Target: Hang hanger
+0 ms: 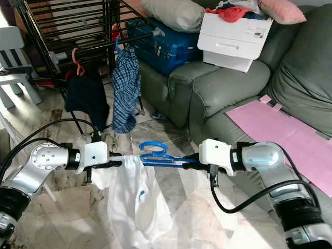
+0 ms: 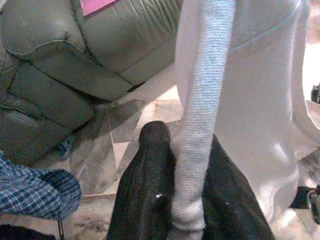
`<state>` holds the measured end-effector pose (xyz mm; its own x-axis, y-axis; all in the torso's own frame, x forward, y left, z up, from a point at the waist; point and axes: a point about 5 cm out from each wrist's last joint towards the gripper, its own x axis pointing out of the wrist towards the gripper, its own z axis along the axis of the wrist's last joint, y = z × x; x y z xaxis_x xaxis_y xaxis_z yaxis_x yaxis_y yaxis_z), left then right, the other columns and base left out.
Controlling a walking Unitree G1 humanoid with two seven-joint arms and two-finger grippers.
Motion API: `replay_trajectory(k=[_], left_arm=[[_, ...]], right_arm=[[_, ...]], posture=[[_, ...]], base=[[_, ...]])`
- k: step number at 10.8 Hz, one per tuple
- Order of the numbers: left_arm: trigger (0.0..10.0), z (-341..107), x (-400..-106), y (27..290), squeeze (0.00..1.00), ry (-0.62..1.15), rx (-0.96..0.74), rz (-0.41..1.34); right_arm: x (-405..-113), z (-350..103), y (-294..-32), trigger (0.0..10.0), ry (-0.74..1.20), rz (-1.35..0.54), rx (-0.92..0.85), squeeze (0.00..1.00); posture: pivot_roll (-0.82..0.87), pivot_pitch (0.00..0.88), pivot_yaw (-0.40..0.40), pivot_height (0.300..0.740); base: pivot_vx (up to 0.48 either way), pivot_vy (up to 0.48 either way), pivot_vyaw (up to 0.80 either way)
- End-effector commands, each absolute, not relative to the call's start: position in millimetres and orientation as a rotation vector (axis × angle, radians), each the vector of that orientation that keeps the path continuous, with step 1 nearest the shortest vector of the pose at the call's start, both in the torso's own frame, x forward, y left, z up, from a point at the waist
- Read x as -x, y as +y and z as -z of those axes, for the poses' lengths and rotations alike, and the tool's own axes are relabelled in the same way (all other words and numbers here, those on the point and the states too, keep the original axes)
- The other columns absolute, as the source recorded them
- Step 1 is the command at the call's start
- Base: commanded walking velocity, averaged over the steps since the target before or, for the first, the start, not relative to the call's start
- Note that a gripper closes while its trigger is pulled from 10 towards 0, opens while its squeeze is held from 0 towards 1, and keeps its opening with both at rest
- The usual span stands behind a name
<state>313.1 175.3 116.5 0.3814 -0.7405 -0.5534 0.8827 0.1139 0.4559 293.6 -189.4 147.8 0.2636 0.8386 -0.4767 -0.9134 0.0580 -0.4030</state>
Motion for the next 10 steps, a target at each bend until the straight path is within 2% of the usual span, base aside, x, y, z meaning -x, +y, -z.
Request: replay_trajectory(k=[1,3,4,7,10], left_arm=[[0.0,-119.5,-315.0,173.4,0.0,0.197,-0.816,1.21],[0.0,-117.8,-313.7,174.2,0.0,0.205,-0.809,1.215],[0.0,-116.6,-313.0,174.9,0.0,0.21,-0.796,1.213],[0.0,-114.1,-316.3,186.1,0.0,0.236,-0.77,1.157],[0.0,-110.3,-315.4,191.8,0.0,0.244,-0.7,1.112]], right_arm=[[-297.4,-158.1,-182.6,10.0,0.064,-1.348,0.749,0.0],[-297.6,-156.1,-182.3,10.0,0.072,-1.347,0.736,0.0],[-298.4,-155.1,-183.4,10.0,0.107,-1.355,0.69,1.0],[-301.7,-156.0,-198.8,10.0,0.211,-1.357,0.776,1.0],[-320.8,-179.0,-211.6,10.0,0.137,-1.17,0.843,1.0]], posture=[[-0.12,0.0,0.001,0.74],[-0.12,0.0,0.0,0.74],[-0.12,0.0,-0.001,0.74],[-0.12,0.0,-0.005,0.74],[-0.12,0.0,-0.005,0.74]], base=[[0.0,0.0,0.0],[0.0,0.0,0.0],[0.0,0.0,0.0],[0.0,0.0,0.0],[0.0,0.0,0.0]])
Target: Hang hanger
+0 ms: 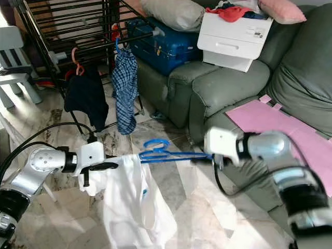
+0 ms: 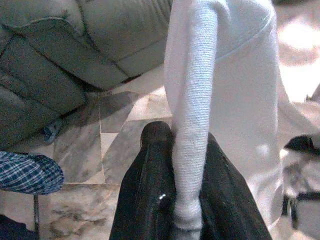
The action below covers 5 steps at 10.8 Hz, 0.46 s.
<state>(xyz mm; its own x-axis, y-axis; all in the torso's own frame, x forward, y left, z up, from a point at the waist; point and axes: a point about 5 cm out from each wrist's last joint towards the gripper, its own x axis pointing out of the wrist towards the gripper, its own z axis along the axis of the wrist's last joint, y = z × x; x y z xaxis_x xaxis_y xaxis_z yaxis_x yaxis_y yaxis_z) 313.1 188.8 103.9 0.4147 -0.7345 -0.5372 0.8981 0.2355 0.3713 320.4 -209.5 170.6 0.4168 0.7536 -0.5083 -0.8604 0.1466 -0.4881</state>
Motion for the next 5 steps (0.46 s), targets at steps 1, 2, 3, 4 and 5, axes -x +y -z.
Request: replay_trajectory(k=[1,2,3,4,5], left_arm=[[0.0,-106.6,-315.8,195.6,0.0,0.255,-0.624,1.077],[0.0,-104.7,-317.1,201.2,0.0,0.274,-0.59,1.041],[0.0,-106.0,-319.5,204.6,0.0,0.267,-0.495,0.989],[0.0,-107.1,-321.7,205.6,0.0,0.25,-0.44,0.951],[0.0,-113.5,-328.7,204.8,0.0,0.206,-0.323,0.883]], right_arm=[[-330.9,-192.6,-212.7,10.0,0.046,-1.046,0.822,1.0],[-335.7,-201.8,-212.6,10.0,-0.037,-0.956,0.771,1.0],[-337.6,-206.7,-214.4,10.0,-0.099,-0.869,0.733,1.0],[-339.9,-209.4,-215.2,10.0,-0.138,-0.802,0.692,1.0],[-342.3,-210.8,-213.8,10.0,-0.179,-0.725,0.627,1.0]], posture=[[-0.12,0.0,-0.011,0.74],[-0.12,0.0,-0.011,0.74],[-0.12,0.0,-0.004,0.74],[-0.13,0.0,-0.001,0.74],[-0.13,0.0,0.0,0.74]], base=[[0.0,0.0,0.0],[0.0,0.0,0.0],[0.0,0.0,0.0],[0.0,0.0,0.0],[0.0,0.0,0.0]])
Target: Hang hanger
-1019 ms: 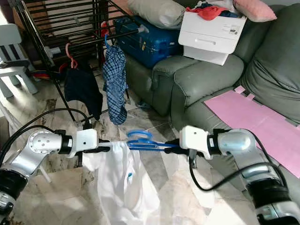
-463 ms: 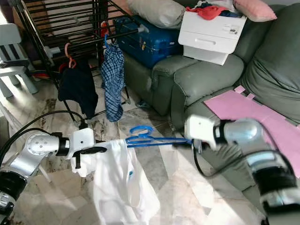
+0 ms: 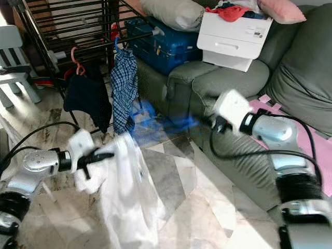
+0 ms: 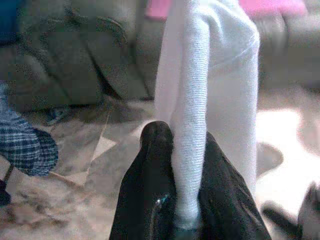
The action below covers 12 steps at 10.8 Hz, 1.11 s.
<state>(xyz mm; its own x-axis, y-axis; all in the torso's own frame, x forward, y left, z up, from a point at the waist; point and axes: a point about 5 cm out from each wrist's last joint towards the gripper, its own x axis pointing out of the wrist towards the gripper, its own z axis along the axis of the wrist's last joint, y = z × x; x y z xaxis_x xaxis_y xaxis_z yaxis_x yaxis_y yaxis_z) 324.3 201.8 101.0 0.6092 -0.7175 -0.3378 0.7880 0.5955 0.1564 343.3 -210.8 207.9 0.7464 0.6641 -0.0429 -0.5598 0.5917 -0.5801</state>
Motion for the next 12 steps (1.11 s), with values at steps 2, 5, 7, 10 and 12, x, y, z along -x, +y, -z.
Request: replay_trajectory(k=[2,5,7,10,12], left_arm=[[0.0,-132.5,-345.3,204.4,0.0,0.121,-0.166,0.745],[0.0,-176.1,-351.1,184.0,0.0,-0.047,-0.103,0.836],[0.0,-200.3,-347.8,160.8,0.0,-0.129,-0.151,0.952],[0.0,-221.3,-332.2,134.2,0.0,-0.197,-0.191,1.086],[0.0,-227.4,-325.3,124.2,0.0,-0.223,-0.239,1.145]], right_arm=[[-345.4,-209.3,-207.9,10.0,-0.259,-0.573,0.437,1.0],[-351.1,-183.3,-204.0,10.0,-0.184,-0.455,0.252,1.0],[-353.1,-166.0,-189.8,10.0,-0.115,-0.459,0.148,1.0],[-350.6,-151.7,-176.9,10.0,-0.049,-0.542,0.107,1.0],[-347.7,-149.9,-173.1,10.0,-0.032,-0.592,0.102,1.0]], posture=[[-0.13,0.0,-0.001,0.74],[-0.12,0.0,-0.003,0.74],[-0.11,0.0,0.0,0.74],[-0.1,0.0,-0.002,0.74],[-0.1,0.0,-0.002,0.74]], base=[[0.0,0.0,0.0],[0.0,0.0,0.0],[0.0,0.0,0.0],[0.0,0.0,0.0],[0.0,0.0,0.0]])
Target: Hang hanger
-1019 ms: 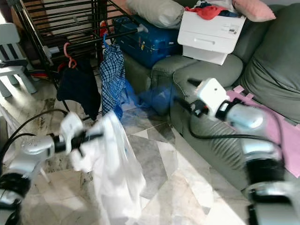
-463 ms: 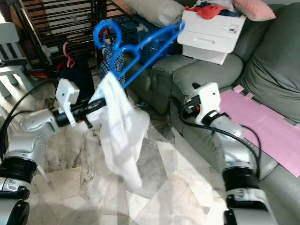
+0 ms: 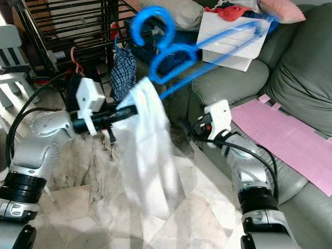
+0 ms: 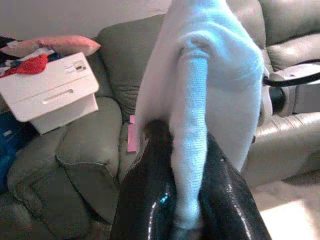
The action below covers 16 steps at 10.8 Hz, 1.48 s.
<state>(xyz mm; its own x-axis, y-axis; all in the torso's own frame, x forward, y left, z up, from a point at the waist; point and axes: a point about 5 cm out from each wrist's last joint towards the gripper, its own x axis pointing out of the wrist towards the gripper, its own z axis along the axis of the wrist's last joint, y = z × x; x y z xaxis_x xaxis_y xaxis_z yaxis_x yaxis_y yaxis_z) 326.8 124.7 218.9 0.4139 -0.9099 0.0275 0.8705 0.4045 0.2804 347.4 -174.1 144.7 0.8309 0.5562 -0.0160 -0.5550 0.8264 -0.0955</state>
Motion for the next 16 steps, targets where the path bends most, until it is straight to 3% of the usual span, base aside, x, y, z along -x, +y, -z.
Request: replay_trajectory(k=[1,2,4,8,12,16], left_arm=[[0.0,-228.2,-319.3,116.3,0.0,-0.237,-0.29,1.185],[0.0,-222.3,-317.3,112.5,0.0,-0.229,-0.369,1.206],[0.0,-205.2,-319.8,112.7,0.0,-0.212,-0.528,1.192],[0.0,-201.8,-325.7,111.0,0.0,-0.243,-0.584,1.137],[0.0,-206.4,-339.1,122.9,0.0,-0.272,-0.592,1.018],[0.0,-222.6,-329.0,112.9,0.0,-0.372,-0.54,1.079]], right_arm=[[-345.7,-147.2,-170.6,10.0,-0.016,-0.629,0.095,1.0],[-342.4,-148.8,-165.1,10.0,-0.014,-0.698,0.076,0.87],[-336.8,-153.4,-159.3,10.0,-0.006,-0.802,0.034,0.0],[-327.6,-154.2,-151.1,10.0,0.018,-0.906,0.023,0.0],[-322.7,-151.9,-165.5,10.0,0.048,-0.895,0.067,0.0],[-324.8,-148.0,-164.2,10.0,0.056,-0.881,0.085,0.0]], posture=[[-0.1,0.0,0.0,0.74],[-0.1,0.0,0.002,0.74],[-0.11,0.0,0.005,0.74],[-0.1,0.0,0.008,0.74],[-0.11,0.0,0.012,0.74],[-0.11,0.0,0.009,0.74]], base=[[0.0,0.0,0.0],[0.0,0.0,0.0],[0.0,0.0,0.0],[0.0,0.0,0.0],[0.0,0.0,0.0],[0.0,0.0,0.0]])
